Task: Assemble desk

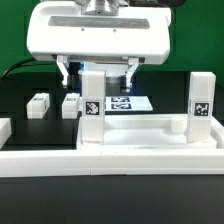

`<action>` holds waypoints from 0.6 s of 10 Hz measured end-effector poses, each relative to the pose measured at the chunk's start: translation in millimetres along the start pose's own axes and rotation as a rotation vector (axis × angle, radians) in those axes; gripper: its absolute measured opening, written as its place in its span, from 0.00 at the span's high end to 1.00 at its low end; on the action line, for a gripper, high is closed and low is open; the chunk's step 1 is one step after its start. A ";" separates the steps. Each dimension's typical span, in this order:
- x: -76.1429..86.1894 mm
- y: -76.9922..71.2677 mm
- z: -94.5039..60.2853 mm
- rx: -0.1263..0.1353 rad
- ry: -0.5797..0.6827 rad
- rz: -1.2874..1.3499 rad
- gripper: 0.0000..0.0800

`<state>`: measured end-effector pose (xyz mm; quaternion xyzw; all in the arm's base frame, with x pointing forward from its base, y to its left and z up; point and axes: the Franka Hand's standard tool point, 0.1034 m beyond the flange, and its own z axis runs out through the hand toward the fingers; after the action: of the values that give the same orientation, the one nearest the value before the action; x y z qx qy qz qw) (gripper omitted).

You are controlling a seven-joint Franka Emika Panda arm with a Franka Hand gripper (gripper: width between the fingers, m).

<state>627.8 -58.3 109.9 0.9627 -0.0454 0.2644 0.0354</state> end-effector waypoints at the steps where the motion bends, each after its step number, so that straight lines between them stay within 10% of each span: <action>1: 0.0 0.0 0.0 0.000 0.000 0.000 0.19; 4: -3.3 -1.3 1.8 0.018 -0.042 0.004 0.19; 6: 17.6 -0.4 -16.8 0.100 -0.168 0.032 0.19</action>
Offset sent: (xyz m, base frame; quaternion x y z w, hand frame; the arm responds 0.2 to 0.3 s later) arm 0.0000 0.0000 0.0000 0.0000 0.0000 0.0000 1.0000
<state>634.4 -57.6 133.3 0.9812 -0.0503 0.1851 -0.0207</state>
